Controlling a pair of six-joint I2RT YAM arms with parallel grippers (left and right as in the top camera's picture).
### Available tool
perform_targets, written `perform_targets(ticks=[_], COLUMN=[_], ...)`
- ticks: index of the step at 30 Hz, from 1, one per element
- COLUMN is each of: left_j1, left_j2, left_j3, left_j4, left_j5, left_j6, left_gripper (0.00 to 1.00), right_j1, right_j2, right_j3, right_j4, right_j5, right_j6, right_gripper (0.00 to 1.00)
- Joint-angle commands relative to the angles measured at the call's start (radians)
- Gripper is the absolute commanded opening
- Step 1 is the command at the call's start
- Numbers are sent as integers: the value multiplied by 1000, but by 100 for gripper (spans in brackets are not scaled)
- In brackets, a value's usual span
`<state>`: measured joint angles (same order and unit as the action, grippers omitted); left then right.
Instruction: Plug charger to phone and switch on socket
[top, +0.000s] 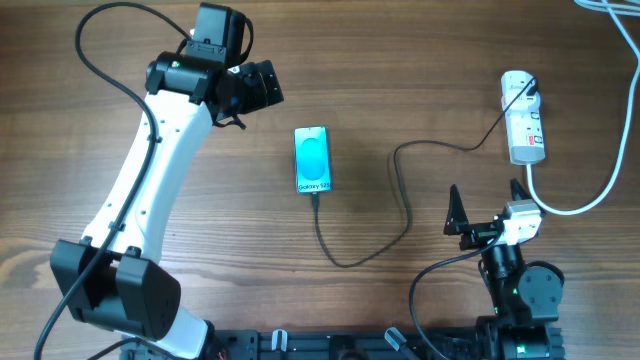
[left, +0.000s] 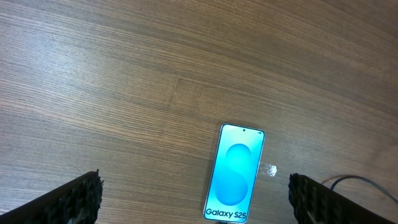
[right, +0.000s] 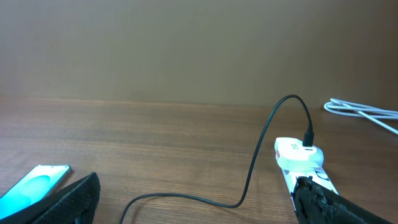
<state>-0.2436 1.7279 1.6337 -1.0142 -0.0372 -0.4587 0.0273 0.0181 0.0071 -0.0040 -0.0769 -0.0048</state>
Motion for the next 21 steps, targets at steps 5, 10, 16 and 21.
perform_targets(ticks=[5, 10, 16, 21], left_j1=[-1, -1, -1, -1], left_j2=[4, 4, 4, 4], left_j3=[-3, -3, -3, -3], left_j4=[0, 0, 0, 0], left_j5=[-13, -13, -13, -13], left_j6=[-10, -10, -10, -10], left_gripper=[100, 100, 100, 100], right_j1=[-4, -4, -4, -4], right_j2=[-15, -15, -14, -14], right_j3=[-2, -2, -2, -2], right_j4=[1, 3, 3, 3], right_j5=[13, 13, 13, 13], right_j6=[6, 5, 5, 5], right_gripper=[100, 100, 100, 100])
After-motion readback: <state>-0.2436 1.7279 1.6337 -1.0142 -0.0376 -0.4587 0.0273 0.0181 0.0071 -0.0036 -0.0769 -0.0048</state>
